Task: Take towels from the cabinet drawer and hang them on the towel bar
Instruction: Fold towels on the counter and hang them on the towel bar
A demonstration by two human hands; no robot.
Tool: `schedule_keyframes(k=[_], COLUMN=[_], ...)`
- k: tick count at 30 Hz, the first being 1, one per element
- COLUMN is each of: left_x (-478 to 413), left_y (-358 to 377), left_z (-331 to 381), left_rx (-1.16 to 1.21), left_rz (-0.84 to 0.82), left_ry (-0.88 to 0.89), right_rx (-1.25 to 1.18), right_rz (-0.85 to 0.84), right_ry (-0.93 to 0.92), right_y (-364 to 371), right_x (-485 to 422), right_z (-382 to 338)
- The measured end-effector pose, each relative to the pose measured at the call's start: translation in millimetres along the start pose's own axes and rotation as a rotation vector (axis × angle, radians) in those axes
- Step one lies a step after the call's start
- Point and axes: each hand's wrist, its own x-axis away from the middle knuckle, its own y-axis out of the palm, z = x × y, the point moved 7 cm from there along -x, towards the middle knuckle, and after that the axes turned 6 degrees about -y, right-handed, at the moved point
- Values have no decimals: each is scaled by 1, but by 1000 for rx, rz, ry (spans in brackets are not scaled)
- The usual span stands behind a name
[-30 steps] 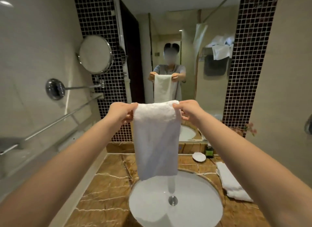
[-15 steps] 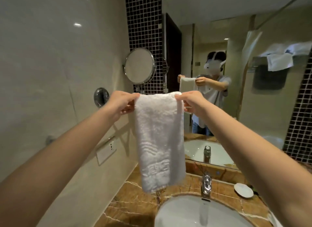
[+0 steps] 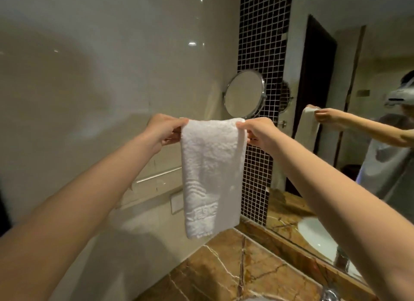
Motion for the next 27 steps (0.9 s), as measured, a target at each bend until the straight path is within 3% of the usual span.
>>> schedule_keyframes(k=[27], left_x=[-18], left_y=[-114], left_z=[125], left_rx=[-39], left_rz=[352], left_ry=[175], right_rx=[-261], right_rz=[-232], right_ry=[-189], right_y=[129], right_x=[-78], right_z=[-124])
